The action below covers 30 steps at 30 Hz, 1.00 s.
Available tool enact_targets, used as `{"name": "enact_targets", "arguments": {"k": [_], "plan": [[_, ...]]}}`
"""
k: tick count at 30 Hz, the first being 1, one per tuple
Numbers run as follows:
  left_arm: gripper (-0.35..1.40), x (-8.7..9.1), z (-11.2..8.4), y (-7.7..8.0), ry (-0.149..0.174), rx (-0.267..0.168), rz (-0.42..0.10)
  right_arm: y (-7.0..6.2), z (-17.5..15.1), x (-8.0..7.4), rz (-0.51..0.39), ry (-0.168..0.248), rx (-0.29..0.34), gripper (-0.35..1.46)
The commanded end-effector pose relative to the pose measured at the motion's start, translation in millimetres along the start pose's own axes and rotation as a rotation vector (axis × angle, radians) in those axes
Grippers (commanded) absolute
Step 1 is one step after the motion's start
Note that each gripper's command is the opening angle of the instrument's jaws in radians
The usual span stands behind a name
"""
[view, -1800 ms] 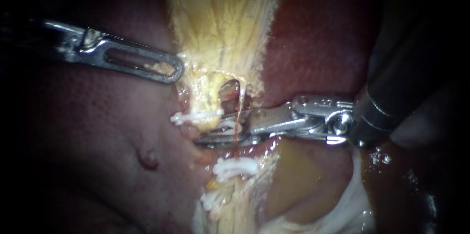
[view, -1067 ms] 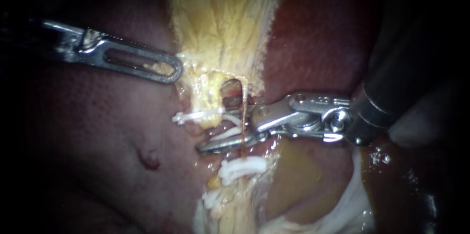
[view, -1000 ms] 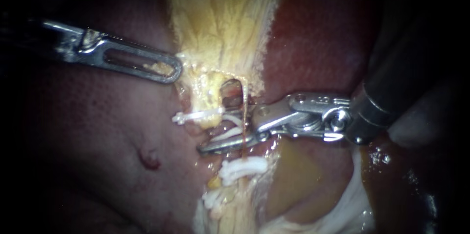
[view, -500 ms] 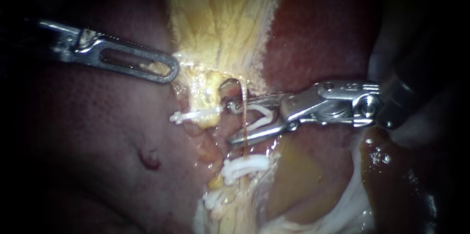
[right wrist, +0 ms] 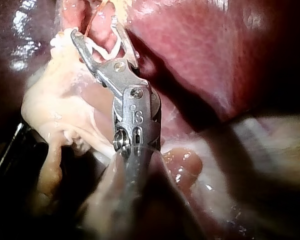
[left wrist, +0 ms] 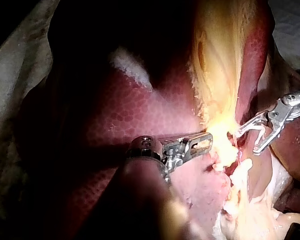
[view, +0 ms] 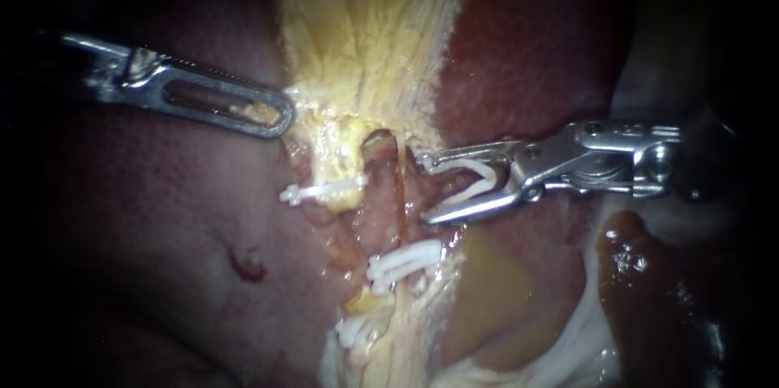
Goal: Clipping third clip right tube
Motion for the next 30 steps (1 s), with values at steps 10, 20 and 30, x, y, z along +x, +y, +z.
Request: {"name": "enact_targets", "arguments": {"k": [10,20,30], "plan": [[-0.35,0.0,0.1,0.0,0.0,0.0,0.0,0.6,2.3,0.4,0.06,0.005,-0.01,0.49],[-0.35,0.0,0.1,0.1,0.0,0.0,0.0,1.0,4.5,-0.3,0.091,0.028,0.009,0.49],[-0.35,0.0,0.1,0.1,0.0,0.0,0.0,1.0,4.9,-0.3,0.125,0.083,0.058,0.49]]}}
